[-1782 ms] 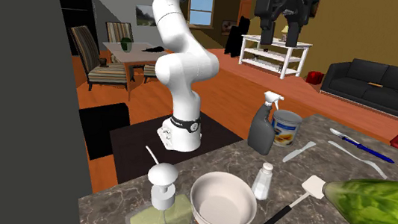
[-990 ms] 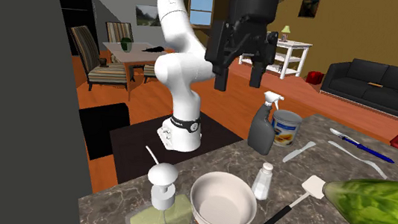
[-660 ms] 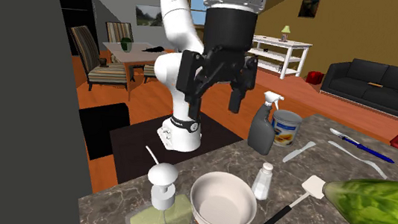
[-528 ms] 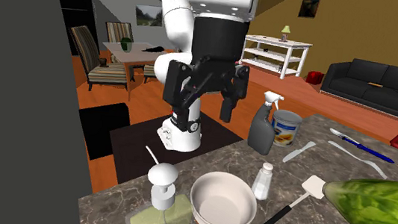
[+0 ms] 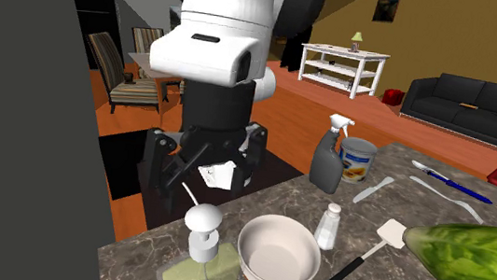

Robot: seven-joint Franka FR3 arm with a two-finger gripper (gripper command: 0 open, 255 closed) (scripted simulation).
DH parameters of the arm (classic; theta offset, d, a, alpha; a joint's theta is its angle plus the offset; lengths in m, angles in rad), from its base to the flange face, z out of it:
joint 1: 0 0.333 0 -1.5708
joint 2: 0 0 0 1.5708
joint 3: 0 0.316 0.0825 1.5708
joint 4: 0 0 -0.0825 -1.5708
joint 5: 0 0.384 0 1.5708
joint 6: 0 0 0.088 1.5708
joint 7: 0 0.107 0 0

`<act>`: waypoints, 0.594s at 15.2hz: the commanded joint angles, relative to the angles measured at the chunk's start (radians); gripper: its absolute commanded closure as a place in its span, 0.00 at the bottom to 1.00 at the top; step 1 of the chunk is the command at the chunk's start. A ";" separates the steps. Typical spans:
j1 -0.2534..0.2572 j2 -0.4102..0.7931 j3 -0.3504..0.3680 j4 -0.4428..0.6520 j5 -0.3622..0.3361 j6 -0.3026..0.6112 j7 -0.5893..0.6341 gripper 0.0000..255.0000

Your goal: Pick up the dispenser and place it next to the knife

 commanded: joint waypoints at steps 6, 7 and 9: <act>-0.003 0.066 -0.037 -0.047 -0.004 0.114 -0.014 0.00; -0.003 0.066 -0.037 -0.047 -0.004 0.114 -0.014 0.00; -0.003 0.066 -0.037 -0.047 -0.004 0.114 -0.014 0.00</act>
